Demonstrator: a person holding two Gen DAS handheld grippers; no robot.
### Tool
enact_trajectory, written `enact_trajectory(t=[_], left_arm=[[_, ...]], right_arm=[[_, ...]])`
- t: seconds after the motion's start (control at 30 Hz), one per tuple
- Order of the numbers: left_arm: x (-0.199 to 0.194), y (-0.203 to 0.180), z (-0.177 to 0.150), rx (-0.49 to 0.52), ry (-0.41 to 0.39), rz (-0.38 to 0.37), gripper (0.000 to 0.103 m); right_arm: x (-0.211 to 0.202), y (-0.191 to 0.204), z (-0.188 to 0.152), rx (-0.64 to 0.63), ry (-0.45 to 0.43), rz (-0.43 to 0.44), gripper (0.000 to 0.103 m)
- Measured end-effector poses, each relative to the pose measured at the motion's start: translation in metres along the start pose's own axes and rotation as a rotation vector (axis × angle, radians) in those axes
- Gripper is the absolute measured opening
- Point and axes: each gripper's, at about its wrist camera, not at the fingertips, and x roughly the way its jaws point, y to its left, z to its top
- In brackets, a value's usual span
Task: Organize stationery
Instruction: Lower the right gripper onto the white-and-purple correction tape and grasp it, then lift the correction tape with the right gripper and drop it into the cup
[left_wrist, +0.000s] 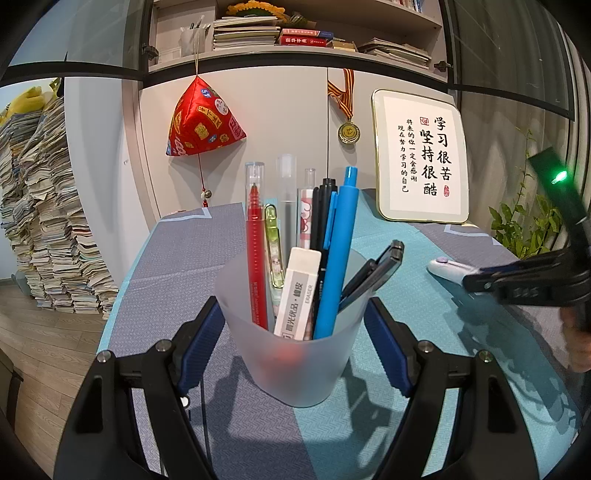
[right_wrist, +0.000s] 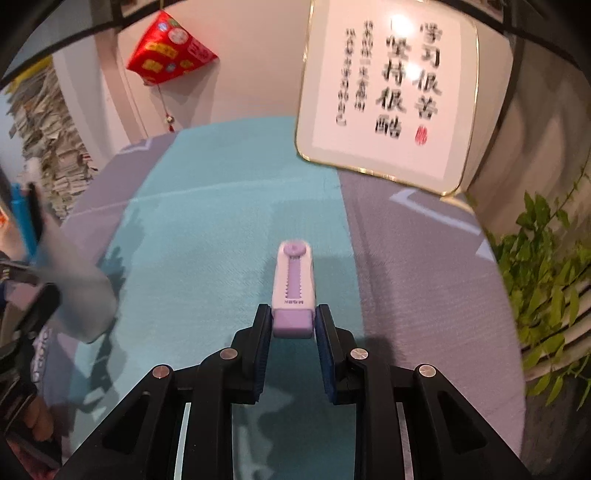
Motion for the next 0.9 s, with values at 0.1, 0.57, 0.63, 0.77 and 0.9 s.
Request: enact_trajectory(t=[0.1,0.57,0.63,0.77,0.9], left_arm=[[0.0,0.0,0.0,0.0,0.0,0.0,0.078],[0.0,0.0,0.0,0.0,0.0,-0.001,0.078],[0.0,0.0,0.0,0.0,0.0,0.0,0.078],[0.0,0.0,0.0,0.0,0.0,0.0,0.078],[0.0,0.0,0.0,0.0,0.0,0.0,0.077]], right_arm=[[-0.018,0.005,0.001,-0.021,-0.034,0.016,0.024],[-0.081,0.038,0.009,-0.095,-0.171,0.122,0.024],[-0.088,0.045,0.01,-0.11,-0.183,0.147,0.024],[-0.105,0.061,0.019,-0.139,-0.203,0.24,0.024],[-0.116,0.083,0.03,-0.176,-0.213,0.338,0.024]])
